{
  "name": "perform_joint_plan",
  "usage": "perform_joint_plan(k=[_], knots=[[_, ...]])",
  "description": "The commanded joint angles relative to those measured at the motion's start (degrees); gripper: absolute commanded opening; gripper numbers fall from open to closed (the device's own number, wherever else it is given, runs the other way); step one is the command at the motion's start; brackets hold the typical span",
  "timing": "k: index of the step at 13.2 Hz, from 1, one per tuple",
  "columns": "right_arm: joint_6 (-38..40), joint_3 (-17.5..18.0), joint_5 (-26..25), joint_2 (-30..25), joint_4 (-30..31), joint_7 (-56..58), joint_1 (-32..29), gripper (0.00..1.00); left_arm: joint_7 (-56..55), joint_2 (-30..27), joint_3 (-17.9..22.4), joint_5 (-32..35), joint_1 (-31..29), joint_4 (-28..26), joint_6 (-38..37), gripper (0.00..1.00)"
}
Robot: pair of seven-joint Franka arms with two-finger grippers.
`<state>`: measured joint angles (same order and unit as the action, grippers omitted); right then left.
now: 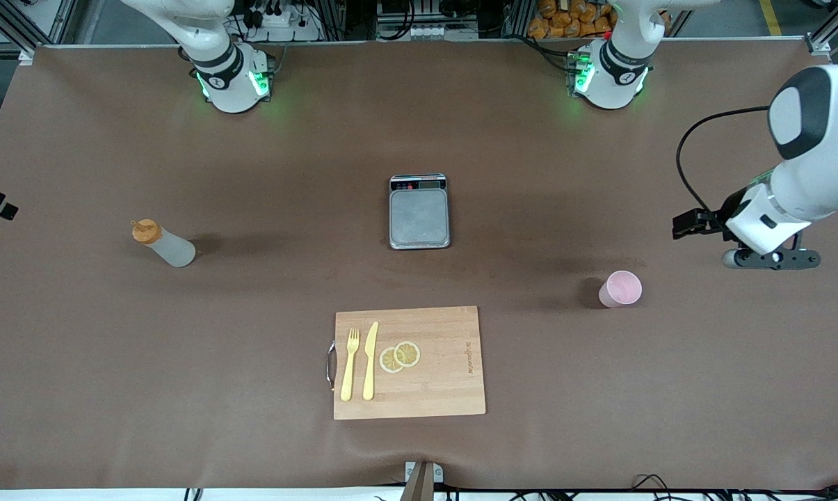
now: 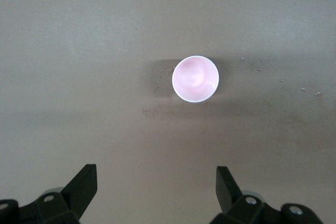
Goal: Add sauce to pink cup with both arms
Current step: 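Move the left gripper toward the pink cup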
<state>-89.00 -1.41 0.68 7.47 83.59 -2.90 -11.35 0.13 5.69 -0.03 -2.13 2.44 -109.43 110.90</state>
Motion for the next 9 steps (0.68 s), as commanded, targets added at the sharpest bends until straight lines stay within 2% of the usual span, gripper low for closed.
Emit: perform_joint_plan(k=[1,5,9], knots=[[-0.91,0.79,0.2,5.0,-0.8,-0.18,-2.1,1.0,-0.22,1.41,-0.23,-1.21,-0.51,-4.39,7.99,1.0],[-2.14,0.88,1.33,8.34,-0.88,-0.62,-5.87,1.0,-0.83,8.88,-0.23,-1.21,0.02,-3.07,17.23,1.0],[-0.39,0.79,7.56,12.47,-0.71,-2.8,-11.23,1.0,-2.33,14.51,-0.23,-1.39,0.37,-2.89,23.12,1.0]])
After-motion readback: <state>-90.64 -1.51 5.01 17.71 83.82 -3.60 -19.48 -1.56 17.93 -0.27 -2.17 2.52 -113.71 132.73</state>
